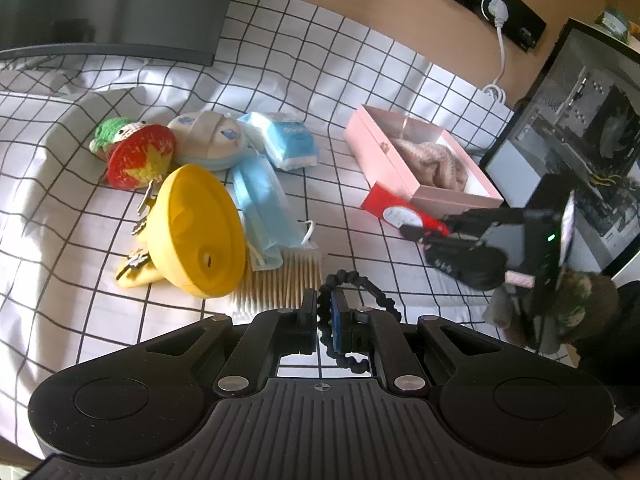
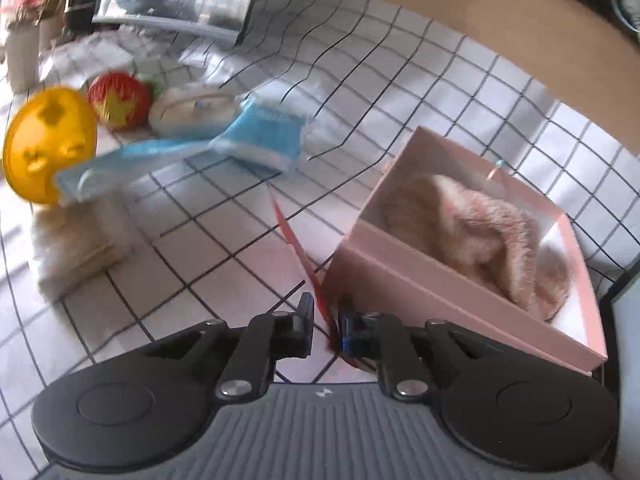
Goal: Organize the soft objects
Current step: 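Carry the red card into the pink box with the right tool while the left drops the bracelet in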
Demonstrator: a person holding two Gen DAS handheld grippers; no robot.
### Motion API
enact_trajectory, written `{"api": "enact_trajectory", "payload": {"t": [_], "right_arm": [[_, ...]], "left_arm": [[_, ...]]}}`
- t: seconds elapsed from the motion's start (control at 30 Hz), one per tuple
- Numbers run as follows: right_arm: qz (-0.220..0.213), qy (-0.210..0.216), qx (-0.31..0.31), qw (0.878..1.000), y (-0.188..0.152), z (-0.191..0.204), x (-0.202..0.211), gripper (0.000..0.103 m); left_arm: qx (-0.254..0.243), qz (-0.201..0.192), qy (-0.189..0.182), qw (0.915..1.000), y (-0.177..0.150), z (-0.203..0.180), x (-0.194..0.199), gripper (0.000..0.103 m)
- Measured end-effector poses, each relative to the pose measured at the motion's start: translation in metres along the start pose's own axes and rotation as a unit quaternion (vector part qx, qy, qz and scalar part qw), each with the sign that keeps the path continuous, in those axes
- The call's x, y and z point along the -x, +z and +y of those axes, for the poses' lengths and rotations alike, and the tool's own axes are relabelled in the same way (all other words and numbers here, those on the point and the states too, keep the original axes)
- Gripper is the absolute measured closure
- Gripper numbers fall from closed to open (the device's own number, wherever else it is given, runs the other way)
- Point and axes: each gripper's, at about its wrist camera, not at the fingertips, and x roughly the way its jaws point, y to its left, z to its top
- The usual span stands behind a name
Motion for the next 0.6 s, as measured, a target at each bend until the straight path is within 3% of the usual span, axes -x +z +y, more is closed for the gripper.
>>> {"api": "enact_trajectory", "payload": {"t": [0.17,0.4,0.57,0.6], "right_arm": [[-0.015,-0.022,0.055,0.998,0.007,0.019,-0.006,0.099],[-0.053,-0.064,0.029,0.996,0.004,0.008,0.076,0.099],[-0.038,-0.085,-0.008,0.996,-0.022,-0.003,0.128,0.099],[-0.034,-0.089,-0.015,0.995,-0.028,-0.004,0.134,0.099]], "left_arm": [[-0.011,0.01,-0.012,0.9998,0.0,-0.005,-0.006,0.094],[-0.071,0.01,-0.062,0.9955,0.009,-0.031,-0.018,0.094],[-0.119,-0.053,-0.112,0.9852,0.057,-0.074,-0.038,0.094],[-0.089,-0.14,-0.112,0.9797,0.072,-0.087,-0.04,0.093]]}}
